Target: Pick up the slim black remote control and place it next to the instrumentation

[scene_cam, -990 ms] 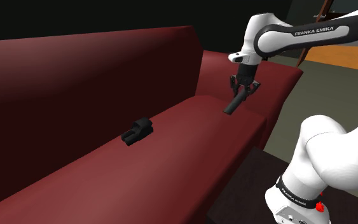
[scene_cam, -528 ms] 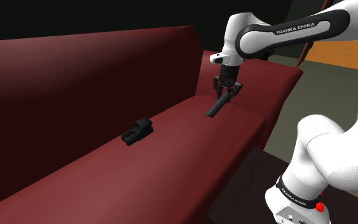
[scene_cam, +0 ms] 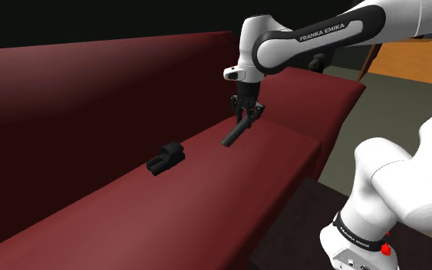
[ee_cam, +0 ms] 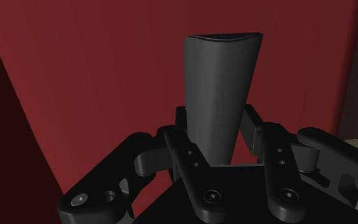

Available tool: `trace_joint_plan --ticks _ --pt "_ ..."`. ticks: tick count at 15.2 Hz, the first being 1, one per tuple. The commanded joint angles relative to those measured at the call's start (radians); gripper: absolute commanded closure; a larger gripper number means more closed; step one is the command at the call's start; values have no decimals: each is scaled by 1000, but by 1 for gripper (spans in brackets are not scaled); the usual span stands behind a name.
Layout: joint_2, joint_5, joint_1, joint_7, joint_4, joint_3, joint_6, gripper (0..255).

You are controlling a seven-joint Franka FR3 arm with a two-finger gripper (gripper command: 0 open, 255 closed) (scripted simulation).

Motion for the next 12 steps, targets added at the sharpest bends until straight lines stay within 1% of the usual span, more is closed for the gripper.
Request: trace_joint_plan --ticks 1,8,10,11,12 --pt "53 34 28 17 48 11 0 255" --pt "265 153 108 62 234 44 4 255" --pt "330 187 123 71 298 53 -4 255" --pt "379 212 133 77 350 60 -12 255" --pt "382 214 132 76 340 60 1 255"
